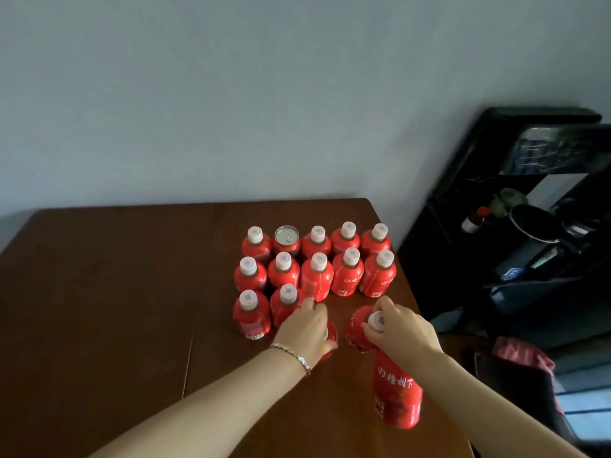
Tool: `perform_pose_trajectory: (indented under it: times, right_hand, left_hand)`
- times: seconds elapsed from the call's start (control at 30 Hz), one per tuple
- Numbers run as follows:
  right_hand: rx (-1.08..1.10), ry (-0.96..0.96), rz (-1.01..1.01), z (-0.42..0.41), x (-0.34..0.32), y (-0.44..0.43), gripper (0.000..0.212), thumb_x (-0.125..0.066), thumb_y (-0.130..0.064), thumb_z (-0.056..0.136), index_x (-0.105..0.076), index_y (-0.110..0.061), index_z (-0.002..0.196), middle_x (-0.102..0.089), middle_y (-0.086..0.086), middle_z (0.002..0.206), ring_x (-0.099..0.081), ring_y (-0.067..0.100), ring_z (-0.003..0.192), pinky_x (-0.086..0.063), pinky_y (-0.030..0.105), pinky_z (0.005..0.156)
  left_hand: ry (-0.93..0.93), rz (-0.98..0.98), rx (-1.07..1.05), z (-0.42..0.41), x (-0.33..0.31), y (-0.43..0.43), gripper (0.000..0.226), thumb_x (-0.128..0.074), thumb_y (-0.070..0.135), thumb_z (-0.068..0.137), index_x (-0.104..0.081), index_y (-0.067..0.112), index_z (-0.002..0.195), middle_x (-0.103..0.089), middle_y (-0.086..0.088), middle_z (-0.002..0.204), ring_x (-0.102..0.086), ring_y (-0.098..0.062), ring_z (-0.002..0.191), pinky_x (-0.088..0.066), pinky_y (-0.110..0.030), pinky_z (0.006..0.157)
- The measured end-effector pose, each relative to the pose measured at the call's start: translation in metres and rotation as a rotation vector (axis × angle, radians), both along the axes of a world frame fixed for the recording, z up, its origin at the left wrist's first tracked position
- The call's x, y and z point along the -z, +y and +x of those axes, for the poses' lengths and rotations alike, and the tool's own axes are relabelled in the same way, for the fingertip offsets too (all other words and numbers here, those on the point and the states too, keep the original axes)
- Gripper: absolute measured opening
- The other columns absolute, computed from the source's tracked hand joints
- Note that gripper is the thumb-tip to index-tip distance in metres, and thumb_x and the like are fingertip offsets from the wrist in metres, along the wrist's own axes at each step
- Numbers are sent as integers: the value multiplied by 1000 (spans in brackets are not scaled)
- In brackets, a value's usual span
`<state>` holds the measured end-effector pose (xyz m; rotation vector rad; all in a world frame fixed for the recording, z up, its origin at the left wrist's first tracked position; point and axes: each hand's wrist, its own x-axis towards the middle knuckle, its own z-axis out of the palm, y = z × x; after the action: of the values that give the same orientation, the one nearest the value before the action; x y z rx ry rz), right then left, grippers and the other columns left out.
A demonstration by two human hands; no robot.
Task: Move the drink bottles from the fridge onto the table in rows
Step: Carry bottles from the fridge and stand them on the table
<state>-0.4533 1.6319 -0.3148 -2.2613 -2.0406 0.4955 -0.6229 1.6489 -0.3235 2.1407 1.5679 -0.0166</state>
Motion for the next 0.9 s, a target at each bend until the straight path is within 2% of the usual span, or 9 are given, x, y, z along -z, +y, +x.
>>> perform_pose_trajectory:
  times: [0.17, 0.37, 0.5, 0.63, 0.67, 0.7, 0.77, 0.83, 0.9]
  right_hand:
    - [-46, 2, -15, 6, 29, 39, 27, -50, -47, 87, -41, -22, 92, -53, -8, 84, -60, 17, 85, -39, 28, 64]
    - [-98, 43, 10, 5, 53, 64, 32, -49, -44, 90, -47, -18, 108, -59, -1, 104, -60, 21, 93, -35, 28, 65]
    - [-59, 111, 40, 8, 61, 68, 38, -50, -46, 90, -46, -21, 118, -58, 1, 111, -61, 23, 95, -41, 28, 67]
    - [-33, 198, -1, 20, 58, 60, 69, -60, -50, 83, -27, -31, 140, -61, -1, 115, -60, 19, 103, -48, 30, 77]
    - [-2, 203, 9, 25, 56, 56, 71, -61, -49, 82, -25, -32, 140, -63, -2, 109, -62, 18, 98, -48, 29, 74]
    - [32, 200, 30, 30, 53, 54, 67, -60, -47, 82, -28, -31, 139, -64, -2, 98, -62, 17, 89, -47, 29, 68]
    - [96, 177, 97, 45, 47, 55, 50, -57, -39, 85, -40, -26, 131, -61, -4, 79, -58, 17, 72, -44, 28, 60]
    - [166, 161, 165, 57, 40, 62, 38, -53, -27, 86, -49, -22, 124, -62, -3, 78, -59, 19, 71, -47, 30, 60]
    - [217, 153, 229, 64, 37, 71, 34, -51, -21, 86, -53, -21, 120, -61, -3, 78, -58, 18, 70, -45, 29, 58]
  left_hand:
    - [42, -5, -20, 25, 17, 40, 43, -64, 29, 84, -44, 6, 114, -43, -13, 121, -51, -29, 106, -43, -38, 86]
    - [158, 4, -27, 33, 29, 65, 37, -54, 14, 90, -40, 6, 123, -38, -16, 126, -49, -33, 108, -44, -40, 84]
    - [168, 80, -26, 35, 38, 60, 35, -57, 24, 88, -45, 8, 117, -42, -12, 119, -49, -28, 104, -46, -33, 81]
    - [158, 315, 38, 29, 36, 48, 51, -88, 36, 49, -67, 14, 90, -63, -10, 90, -62, -23, 73, -53, -28, 55]
    - [150, 326, 56, 28, 38, 45, 57, -88, 38, 49, -68, 17, 97, -63, -12, 98, -63, -24, 80, -54, -31, 61]
    - [146, 299, 80, 27, 42, 42, 64, -83, 39, 58, -60, 20, 115, -57, -15, 116, -59, -27, 97, -52, -35, 76]
    - [189, 267, 166, 26, 55, 42, 71, -64, 36, 81, -27, 29, 141, -27, -12, 145, -35, -27, 127, -35, -38, 101]
    - [194, 277, 172, 26, 60, 41, 70, -53, 28, 89, -10, 34, 144, -16, -6, 151, -24, -22, 133, -27, -38, 106]
    - [173, 277, 143, 29, 61, 40, 69, -51, 22, 91, -10, 34, 145, -18, -6, 151, -26, -22, 132, -27, -37, 106]
